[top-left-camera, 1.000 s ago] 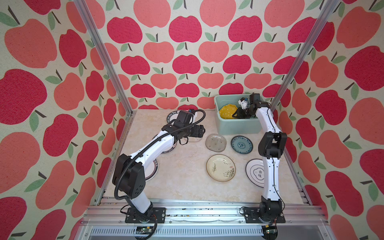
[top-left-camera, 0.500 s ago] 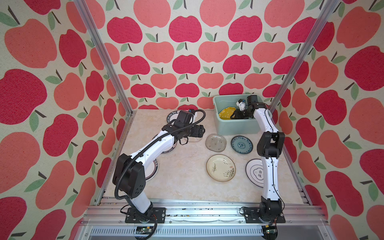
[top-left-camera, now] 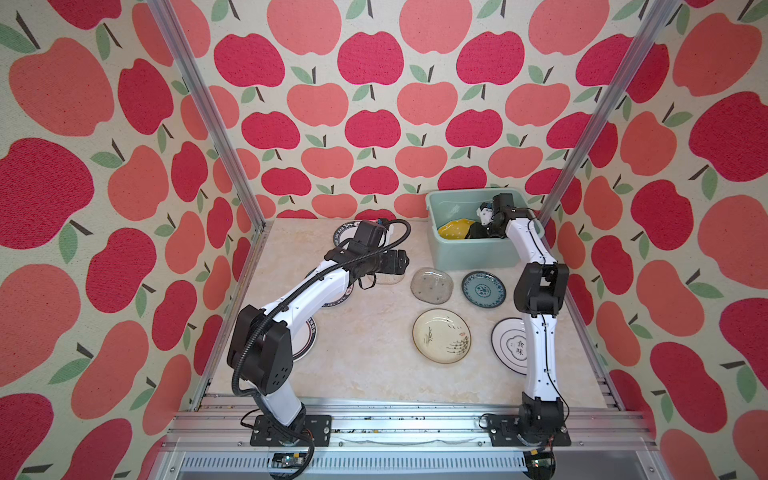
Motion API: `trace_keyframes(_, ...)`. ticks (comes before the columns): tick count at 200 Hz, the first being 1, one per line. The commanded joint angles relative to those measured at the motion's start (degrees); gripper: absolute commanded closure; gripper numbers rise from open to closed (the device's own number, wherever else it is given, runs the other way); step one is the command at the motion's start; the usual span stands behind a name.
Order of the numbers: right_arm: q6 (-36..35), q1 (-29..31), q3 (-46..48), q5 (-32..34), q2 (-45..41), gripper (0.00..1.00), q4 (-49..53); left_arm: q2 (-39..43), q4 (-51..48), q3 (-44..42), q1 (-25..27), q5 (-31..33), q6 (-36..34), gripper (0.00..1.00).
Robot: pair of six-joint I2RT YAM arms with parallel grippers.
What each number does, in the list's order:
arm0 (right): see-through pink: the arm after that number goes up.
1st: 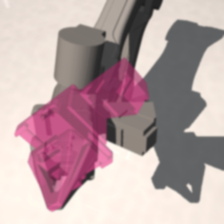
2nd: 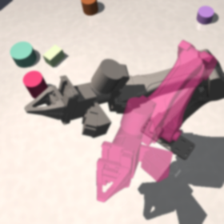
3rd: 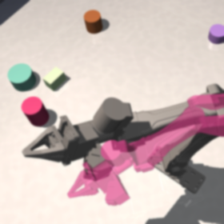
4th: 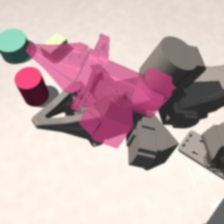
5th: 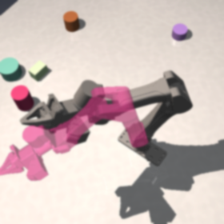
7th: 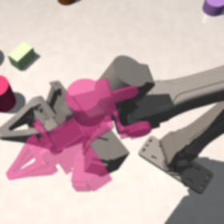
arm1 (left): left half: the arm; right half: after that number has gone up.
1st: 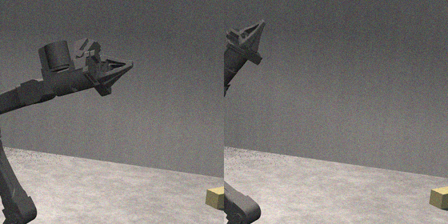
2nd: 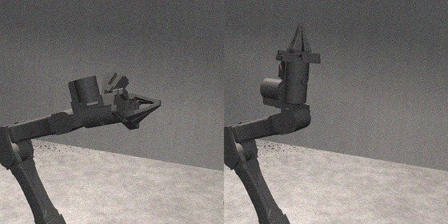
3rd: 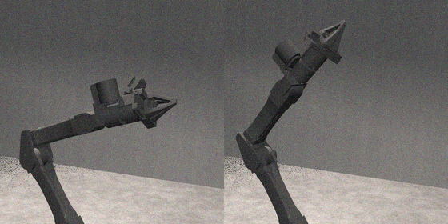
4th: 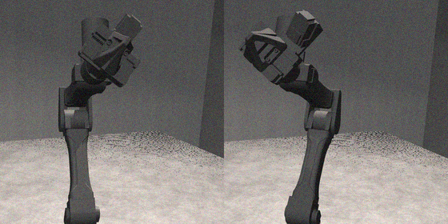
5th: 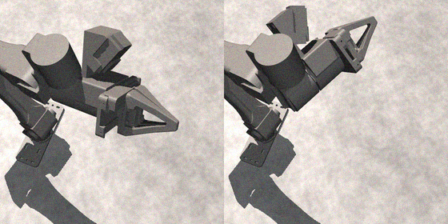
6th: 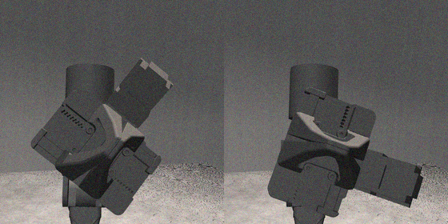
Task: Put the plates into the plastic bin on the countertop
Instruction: 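Lower the yellow plate into the green bin with the right gripper, then open the right gripper and raise it while the left arm draws back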
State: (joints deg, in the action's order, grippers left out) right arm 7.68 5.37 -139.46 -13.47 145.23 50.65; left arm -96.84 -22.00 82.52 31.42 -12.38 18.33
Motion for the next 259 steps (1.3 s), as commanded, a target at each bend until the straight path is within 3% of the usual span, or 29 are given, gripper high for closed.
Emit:
trace_keyframes(1,0.14,1.18,0.31,3.18,0.71,0.46,-0.59,-0.93,0.72,1.24,-0.46,0.78,-0.88,0.14)
trace_keyframes(52,-0.9,1.84,1.44,7.21,1.42,0.43,-1.43,-0.56,1.22,0.65,-0.94,2.17,-0.93,0.13)
trace_keyframes(103,-0.57,1.84,2.35,11.42,1.46,0.37,-1.65,2.13,2.26,-1.59,-2.27,7.92,-1.93,0.11)
trace_keyframes(146,-0.06,1.8,2.37,13.93,-0.9,0.33,-0.56,8.75,1.26,-4.42,-4.99,14.5,-4.91,0.08)
trace_keyframes(184,0.09,1.81,3.67,13.2,-9.89,0.3,-0.59,18.53,-2.16,-5.89,-8.87,17.63,-8.43,0.01)
trace_keyframes(222,1.9,2.27,10.19,12.13,-23.69,0.3,-4.39,32.5,-2.71,-11.87,-13.62,16.08,-6.42,0.01)
trace_keyframes(243,5.28,2.93,16.48,11.21,-31.59,0.3,-6.55,40.92,-3.78,-15.05,-18.04,5.56,-6.75,0.01)
trace_keyframes(259,7.36,3.53,20.66,9.04,-36.88,0.3,-6.4,44.52,-8.91,-14.38,-20.25,3.65,-3.86,0.01)
